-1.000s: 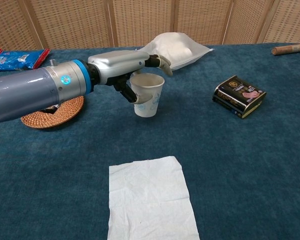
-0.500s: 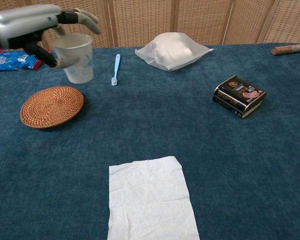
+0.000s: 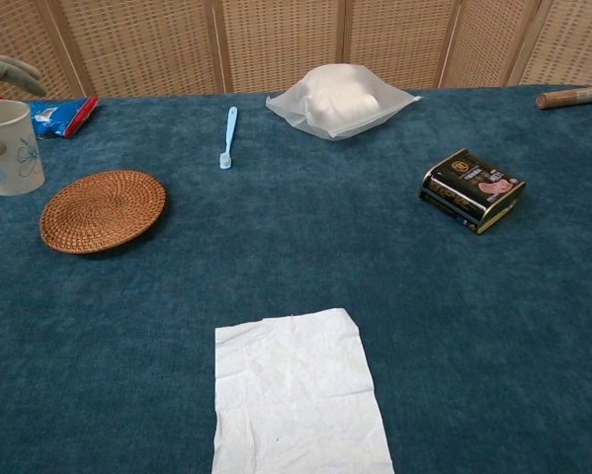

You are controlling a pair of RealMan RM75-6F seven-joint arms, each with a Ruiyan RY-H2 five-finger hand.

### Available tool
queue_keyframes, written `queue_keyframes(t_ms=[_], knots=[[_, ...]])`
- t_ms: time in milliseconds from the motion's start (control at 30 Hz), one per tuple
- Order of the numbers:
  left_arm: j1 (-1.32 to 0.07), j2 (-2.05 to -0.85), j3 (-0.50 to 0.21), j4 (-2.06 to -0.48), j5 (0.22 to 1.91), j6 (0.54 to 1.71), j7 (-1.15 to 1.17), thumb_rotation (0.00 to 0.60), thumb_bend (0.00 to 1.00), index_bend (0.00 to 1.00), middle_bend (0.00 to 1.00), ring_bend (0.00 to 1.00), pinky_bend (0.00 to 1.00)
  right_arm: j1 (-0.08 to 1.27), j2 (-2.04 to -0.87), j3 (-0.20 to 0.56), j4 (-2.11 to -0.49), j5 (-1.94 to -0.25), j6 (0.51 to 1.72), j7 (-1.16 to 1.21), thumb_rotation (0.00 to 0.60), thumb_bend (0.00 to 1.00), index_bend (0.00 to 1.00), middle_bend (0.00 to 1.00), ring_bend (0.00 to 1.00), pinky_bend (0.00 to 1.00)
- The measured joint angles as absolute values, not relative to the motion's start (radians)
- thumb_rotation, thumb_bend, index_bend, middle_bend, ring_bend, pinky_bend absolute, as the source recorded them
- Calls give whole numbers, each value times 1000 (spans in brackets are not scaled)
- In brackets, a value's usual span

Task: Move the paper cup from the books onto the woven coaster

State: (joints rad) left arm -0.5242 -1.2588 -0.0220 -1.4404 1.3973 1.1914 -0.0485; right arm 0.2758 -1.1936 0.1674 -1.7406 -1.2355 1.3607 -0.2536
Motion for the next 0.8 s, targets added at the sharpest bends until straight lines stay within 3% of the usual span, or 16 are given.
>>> queue_keyframes(t_ms=[500,800], knots=[[-544,-1425,-59,-1213,1409,1132,-186,600,479,165,95,97,373,251,-1170,165,-1764,-1219,1374,-259,600,381,0,0,0,0],[-585,-1482,-78,-1167,1441,1104,-207,600,477,166,95,98,362,240,-1163,165,-1767,-1213,1380,-259,600,381,0,0,0,0]])
